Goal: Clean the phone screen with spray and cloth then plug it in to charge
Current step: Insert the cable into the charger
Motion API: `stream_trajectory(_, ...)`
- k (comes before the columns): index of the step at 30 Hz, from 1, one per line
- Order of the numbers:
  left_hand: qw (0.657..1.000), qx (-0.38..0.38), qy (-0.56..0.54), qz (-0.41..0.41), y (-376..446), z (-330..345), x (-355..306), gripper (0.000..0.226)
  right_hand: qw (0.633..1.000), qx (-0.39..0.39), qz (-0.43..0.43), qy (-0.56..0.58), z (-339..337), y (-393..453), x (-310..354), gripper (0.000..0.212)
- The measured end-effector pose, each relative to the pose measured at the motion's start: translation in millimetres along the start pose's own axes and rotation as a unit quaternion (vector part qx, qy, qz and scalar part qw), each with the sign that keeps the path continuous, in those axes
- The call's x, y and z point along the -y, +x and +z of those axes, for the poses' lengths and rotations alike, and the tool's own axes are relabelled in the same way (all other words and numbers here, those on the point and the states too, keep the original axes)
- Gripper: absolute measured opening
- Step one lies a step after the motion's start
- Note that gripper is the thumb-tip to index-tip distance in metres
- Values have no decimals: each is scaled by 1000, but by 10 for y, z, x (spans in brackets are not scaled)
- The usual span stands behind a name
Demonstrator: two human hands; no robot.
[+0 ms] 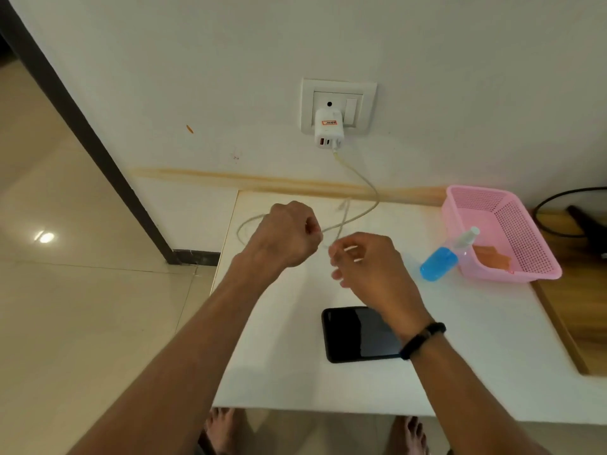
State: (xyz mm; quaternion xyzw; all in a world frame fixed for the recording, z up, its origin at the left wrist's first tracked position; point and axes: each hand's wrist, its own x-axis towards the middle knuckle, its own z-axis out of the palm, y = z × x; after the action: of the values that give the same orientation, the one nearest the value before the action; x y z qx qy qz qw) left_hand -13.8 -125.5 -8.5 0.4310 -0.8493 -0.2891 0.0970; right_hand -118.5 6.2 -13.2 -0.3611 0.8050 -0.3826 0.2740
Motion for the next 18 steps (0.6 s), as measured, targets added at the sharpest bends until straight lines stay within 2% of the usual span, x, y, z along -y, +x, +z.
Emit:
stream_trajectory(4, 995, -29, -98, -18, -435, -110, 1, 11, 989, -4, 13, 147, 12, 72, 96, 19)
stream_trajectory(7, 990, -30, -134, -41, -629, -92, -11, 11, 975, 18, 62, 212, 15, 73, 75, 46)
stream_trajectory(8, 989, -29, -140, -47, -649, -91, -17, 11, 969, 28, 75, 234, 1, 79, 71, 49)
stream_trajectory(11, 988, -7, -146, -57, -627, -95, -77, 11, 950, 40, 102, 291, -58, 118, 76, 45)
stream_trajectory(16, 992, 16, -116, -54, -570, -12, -166, 14, 970, 7, 101, 223, -59, 197, 18, 34)
stream_trajectory(18, 991, 17, -115, -61, -541, 18, -197, 18, 986, 1, 77, 148, -61, 213, -18, 32)
